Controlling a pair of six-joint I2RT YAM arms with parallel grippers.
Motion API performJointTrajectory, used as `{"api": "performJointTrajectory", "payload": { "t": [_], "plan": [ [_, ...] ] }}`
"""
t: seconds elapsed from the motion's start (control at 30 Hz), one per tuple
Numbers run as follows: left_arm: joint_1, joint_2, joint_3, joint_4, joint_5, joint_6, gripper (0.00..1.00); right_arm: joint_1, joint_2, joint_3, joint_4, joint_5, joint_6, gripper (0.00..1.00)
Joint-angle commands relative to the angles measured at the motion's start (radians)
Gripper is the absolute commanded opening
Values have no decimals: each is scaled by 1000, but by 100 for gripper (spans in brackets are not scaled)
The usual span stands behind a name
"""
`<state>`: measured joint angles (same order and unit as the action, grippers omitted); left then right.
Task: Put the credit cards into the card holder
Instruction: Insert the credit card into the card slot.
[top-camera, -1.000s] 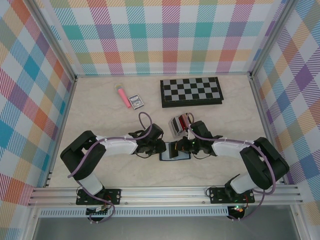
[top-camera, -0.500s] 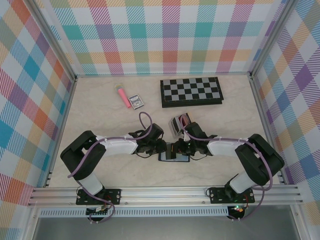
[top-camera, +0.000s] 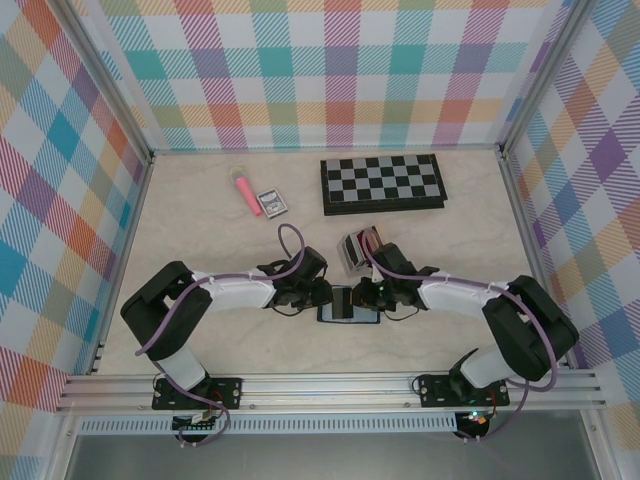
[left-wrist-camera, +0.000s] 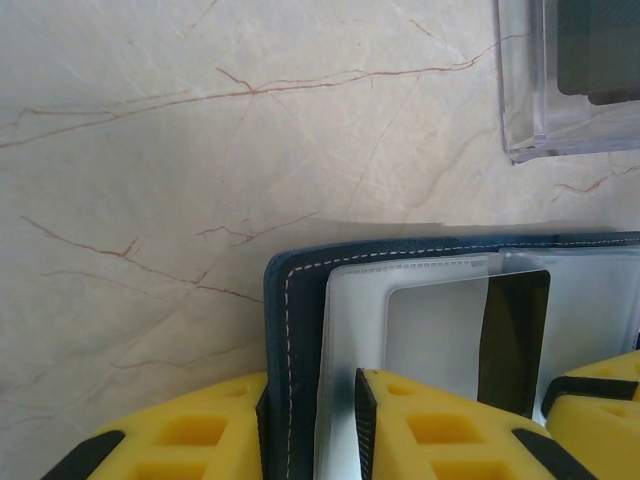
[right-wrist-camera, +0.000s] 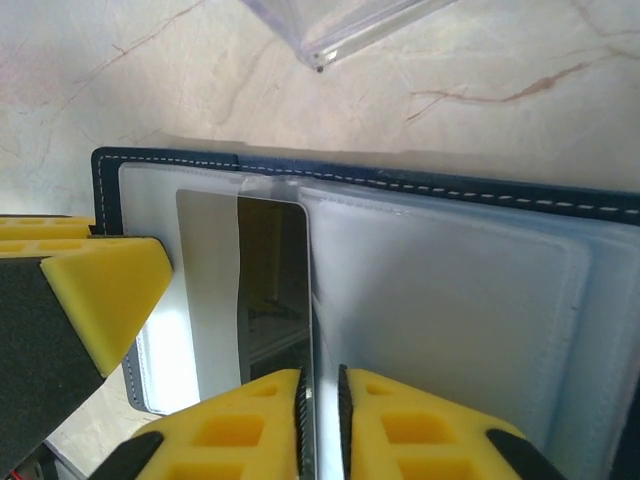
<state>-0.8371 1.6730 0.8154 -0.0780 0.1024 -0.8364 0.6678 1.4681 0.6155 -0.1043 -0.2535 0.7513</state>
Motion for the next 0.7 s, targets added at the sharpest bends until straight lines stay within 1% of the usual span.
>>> {"api": "performJointTrajectory", "payload": {
  "t": [0.0, 0.2, 0.37, 0.5, 0.6, 0.67],
  "plan": [
    [-3, 41, -10, 14, 6, 20, 28, 7, 43, 36, 25, -52, -12, 15],
    [-3, 37, -15, 20, 12, 20, 30, 21, 89, 70, 42, -77, -13, 13],
    [-2, 34, -17, 29, 14, 15, 36, 32, 116, 93, 63, -115, -14, 13],
    [-2, 33, -18, 30, 17, 15, 37, 36, 127, 103, 82, -128, -6, 14],
    [-2, 34, -22, 30, 16, 16, 39, 36, 137, 115, 70, -122, -9, 14],
    [-3, 39, -20, 21, 7, 16, 36, 36, 130, 118, 40, -85, -11, 15]
  ]
}}
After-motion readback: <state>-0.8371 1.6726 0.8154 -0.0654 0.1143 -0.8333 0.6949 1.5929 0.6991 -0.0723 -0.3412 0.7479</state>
